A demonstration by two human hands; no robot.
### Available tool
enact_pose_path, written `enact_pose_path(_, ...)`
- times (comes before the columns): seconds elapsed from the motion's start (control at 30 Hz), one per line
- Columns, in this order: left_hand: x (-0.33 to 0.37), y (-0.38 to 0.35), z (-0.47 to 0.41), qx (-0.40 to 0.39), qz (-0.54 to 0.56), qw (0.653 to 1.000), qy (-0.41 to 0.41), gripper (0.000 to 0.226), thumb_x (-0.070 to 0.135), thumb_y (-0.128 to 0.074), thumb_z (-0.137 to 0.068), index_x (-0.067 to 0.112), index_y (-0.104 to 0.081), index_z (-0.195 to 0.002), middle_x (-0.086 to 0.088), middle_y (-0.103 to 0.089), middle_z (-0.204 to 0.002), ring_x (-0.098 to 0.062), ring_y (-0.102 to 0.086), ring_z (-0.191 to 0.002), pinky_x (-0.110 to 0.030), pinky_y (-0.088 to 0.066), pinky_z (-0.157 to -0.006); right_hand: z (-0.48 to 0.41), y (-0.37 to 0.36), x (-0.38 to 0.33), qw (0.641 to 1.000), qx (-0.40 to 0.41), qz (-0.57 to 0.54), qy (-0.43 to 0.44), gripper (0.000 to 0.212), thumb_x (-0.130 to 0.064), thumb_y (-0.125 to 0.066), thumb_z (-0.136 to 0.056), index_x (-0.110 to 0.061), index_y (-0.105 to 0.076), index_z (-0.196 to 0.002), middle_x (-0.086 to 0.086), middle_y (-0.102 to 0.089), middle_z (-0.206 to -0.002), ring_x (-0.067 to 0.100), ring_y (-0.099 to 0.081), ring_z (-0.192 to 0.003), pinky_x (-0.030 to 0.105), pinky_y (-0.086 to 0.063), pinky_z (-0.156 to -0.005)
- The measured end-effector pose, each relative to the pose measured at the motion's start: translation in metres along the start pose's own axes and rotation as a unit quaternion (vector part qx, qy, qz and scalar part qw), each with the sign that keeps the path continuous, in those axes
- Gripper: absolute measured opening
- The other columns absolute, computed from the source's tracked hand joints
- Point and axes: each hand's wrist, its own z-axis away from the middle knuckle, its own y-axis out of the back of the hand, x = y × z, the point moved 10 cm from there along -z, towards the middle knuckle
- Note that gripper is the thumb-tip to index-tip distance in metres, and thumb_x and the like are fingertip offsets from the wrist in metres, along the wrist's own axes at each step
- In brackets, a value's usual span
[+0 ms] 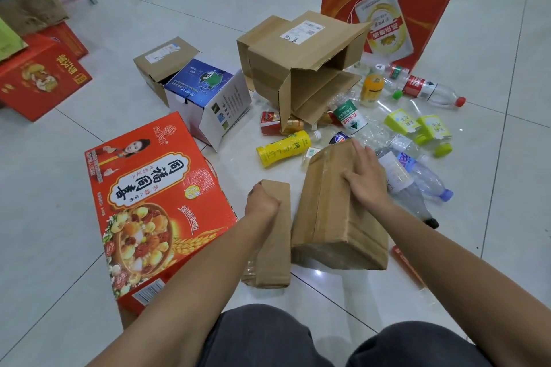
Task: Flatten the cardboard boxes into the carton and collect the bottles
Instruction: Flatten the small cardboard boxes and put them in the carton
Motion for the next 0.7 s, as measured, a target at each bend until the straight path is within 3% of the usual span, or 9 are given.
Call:
enact_pose_path(0.1, -0.004, 0.001, -0.001, 0.013, -0.008, 1.0, 0.025, 0.065, 0.018, -0.056, -0.092, 0.005, -0.023, -0.147, -0.017, -0.037, -0.147, -0.032, -0.041, -0.134, -0.035, -0.037, -0.107, -0.013, 0.004, 0.0, 0.999, 0.021, -0.026, -0.001, 0.066, -0.013, -0.046, -0.093, -0.026, -0.018, -0.151, 0.006, -0.018, -0.159, 0.021, -0.014, -0.147, 0.041, -0.016, -0.119)
enact_pose_path(0.23, -0.004, -0.003, 0.001, 0.004, -0.039, 0.999, 0.029, 0.06, 0.013, -0.056, -0.091, 0.003, -0.029, -0.144, -0.017, -0.041, -0.145, -0.032, -0.044, -0.132, -0.033, -0.038, -0.105, -0.019, 0.0, 0.03, 0.993, -0.031, -0.066, -0.094, 0.08, -0.024, -0.053, -0.084, -0.032, -0.011, -0.152, 0.007, -0.016, -0.157, 0.03, -0.022, -0.143, 0.051, -0.03, -0.111)
enact_pose_path(0.3, -0.005, -0.011, 0.005, -0.025, -0.061, 0.998, 0.024, 0.055, 0.011, -0.057, -0.09, 0.004, -0.037, -0.141, -0.018, -0.046, -0.14, -0.033, -0.047, -0.128, -0.034, -0.041, -0.102, -0.011, -0.01, 0.048, 0.979, -0.087, -0.101, -0.153, 0.088, -0.021, -0.063, -0.083, -0.039, -0.01, -0.15, 0.004, -0.021, -0.153, 0.035, -0.032, -0.136, 0.055, -0.047, -0.087)
enact_pose_path(0.33, -0.005, -0.017, 0.007, -0.042, -0.07, 0.996, 0.022, 0.056, 0.011, -0.058, -0.089, 0.004, -0.038, -0.14, -0.017, -0.047, -0.139, -0.033, -0.048, -0.127, -0.034, -0.041, -0.102, -0.007, -0.014, 0.056, 0.973, -0.107, -0.098, -0.177, 0.092, -0.024, -0.07, -0.081, -0.04, -0.01, -0.149, 0.001, -0.023, -0.152, 0.037, -0.036, -0.132, 0.052, -0.051, -0.073)
enact_pose_path(0.37, -0.004, -0.024, 0.008, -0.06, -0.074, 0.995, 0.018, 0.057, 0.012, -0.059, -0.089, 0.004, -0.037, -0.141, -0.016, -0.047, -0.139, -0.032, -0.048, -0.127, -0.034, -0.041, -0.102, -0.004, -0.016, 0.061, 0.971, -0.117, -0.084, -0.192, 0.097, -0.03, -0.076, -0.076, -0.038, -0.011, -0.148, 0.0, -0.024, -0.151, 0.037, -0.038, -0.131, 0.051, -0.052, -0.068)
enact_pose_path(0.43, -0.001, -0.036, 0.011, -0.093, -0.066, 0.993, 0.007, 0.062, 0.015, -0.06, -0.088, 0.005, -0.034, -0.143, -0.014, -0.045, -0.141, -0.029, -0.047, -0.127, -0.032, -0.042, -0.099, -0.006, -0.02, 0.063, 0.978, -0.112, -0.016, -0.177, 0.11, -0.039, -0.084, -0.066, -0.024, -0.013, -0.15, 0.004, -0.022, -0.153, 0.032, -0.033, -0.136, 0.053, -0.046, -0.094)
enact_pose_path(0.5, -0.002, -0.044, 0.013, -0.114, -0.061, 0.992, 0.011, 0.066, 0.017, -0.059, -0.089, 0.008, -0.028, -0.147, -0.012, -0.041, -0.144, -0.027, -0.045, -0.129, -0.029, -0.044, -0.095, -0.009, -0.032, 0.058, 0.98, -0.127, 0.065, -0.139, 0.126, -0.046, -0.085, -0.06, -0.015, -0.005, -0.151, 0.011, -0.013, -0.157, 0.029, -0.019, -0.144, 0.043, -0.025, -0.116)
enact_pose_path(0.6, -0.005, -0.048, 0.015, -0.123, -0.044, 0.991, 0.025, 0.065, 0.015, -0.055, -0.093, 0.008, -0.024, -0.149, -0.01, -0.041, -0.142, -0.026, -0.044, -0.129, -0.029, -0.045, -0.094, -0.009, -0.042, 0.053, 0.978, -0.141, 0.101, -0.119, 0.133, -0.046, -0.085, -0.06, -0.017, 0.007, -0.152, 0.01, -0.01, -0.159, 0.03, -0.014, -0.146, 0.04, -0.019, -0.119)
enact_pose_path(0.7, -0.004, -0.04, 0.012, -0.1, -0.012, 0.995, 0.029, 0.059, 0.011, -0.057, -0.09, 0.007, -0.033, -0.143, -0.01, -0.048, -0.136, -0.029, -0.049, -0.127, -0.034, -0.045, -0.103, -0.014, -0.038, 0.059, 0.984, -0.117, 0.055, -0.125, 0.131, -0.045, -0.087, -0.057, -0.024, 0.001, -0.151, 0.015, -0.022, -0.154, 0.032, -0.027, -0.141, 0.042, -0.027, -0.116)
